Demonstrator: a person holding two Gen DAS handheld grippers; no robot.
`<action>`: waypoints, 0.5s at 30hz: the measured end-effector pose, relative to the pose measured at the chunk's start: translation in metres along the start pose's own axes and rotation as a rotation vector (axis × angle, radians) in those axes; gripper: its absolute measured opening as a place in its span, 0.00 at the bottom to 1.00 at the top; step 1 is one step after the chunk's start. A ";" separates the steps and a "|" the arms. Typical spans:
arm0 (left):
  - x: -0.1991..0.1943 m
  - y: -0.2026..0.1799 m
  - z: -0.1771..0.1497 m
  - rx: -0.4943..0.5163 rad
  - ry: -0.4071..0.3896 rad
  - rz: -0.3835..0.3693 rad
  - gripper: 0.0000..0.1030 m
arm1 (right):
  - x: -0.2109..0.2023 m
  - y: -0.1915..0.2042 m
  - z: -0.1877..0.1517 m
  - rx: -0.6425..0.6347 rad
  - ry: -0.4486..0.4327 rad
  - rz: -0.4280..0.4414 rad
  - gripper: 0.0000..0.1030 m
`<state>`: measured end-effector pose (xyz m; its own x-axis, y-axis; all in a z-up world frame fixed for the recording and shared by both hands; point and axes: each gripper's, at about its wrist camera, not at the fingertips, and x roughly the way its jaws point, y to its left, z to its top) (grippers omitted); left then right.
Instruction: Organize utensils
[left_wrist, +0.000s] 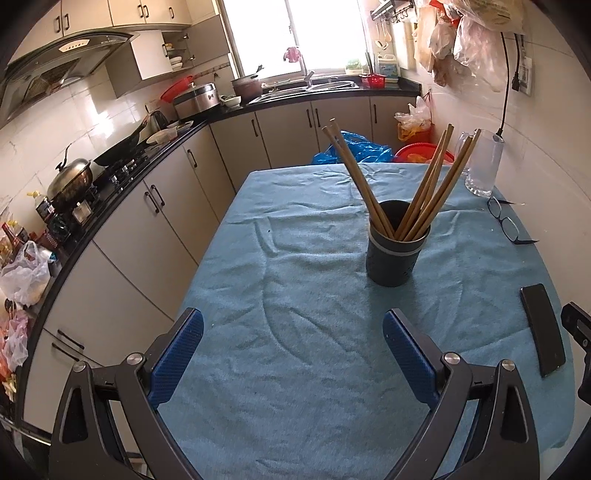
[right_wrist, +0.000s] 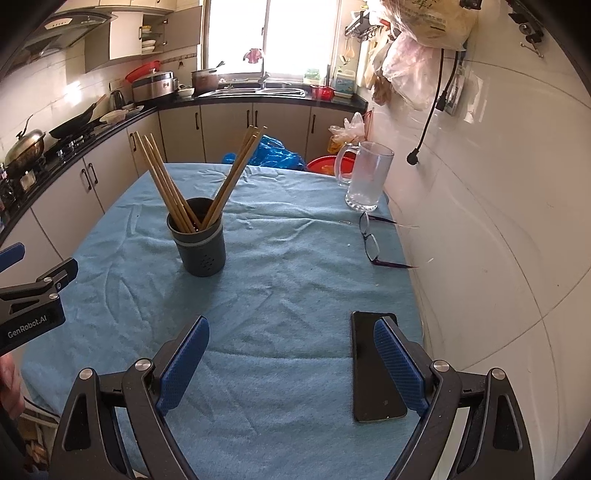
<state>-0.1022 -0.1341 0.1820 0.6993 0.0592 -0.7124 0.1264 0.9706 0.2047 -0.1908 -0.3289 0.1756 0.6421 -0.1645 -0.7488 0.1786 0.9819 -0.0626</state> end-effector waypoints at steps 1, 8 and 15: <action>0.000 0.000 -0.001 -0.001 0.000 0.002 0.94 | 0.000 0.001 0.000 -0.002 0.001 0.001 0.91; 0.000 0.006 -0.005 -0.015 0.003 0.008 0.94 | 0.000 0.008 -0.001 -0.021 0.005 0.009 0.91; 0.001 0.012 -0.007 -0.026 0.003 0.010 0.94 | 0.000 0.013 -0.001 -0.029 0.006 0.012 0.91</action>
<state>-0.1046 -0.1212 0.1789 0.6980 0.0695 -0.7128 0.1014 0.9756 0.1945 -0.1888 -0.3163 0.1741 0.6395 -0.1521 -0.7536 0.1491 0.9862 -0.0725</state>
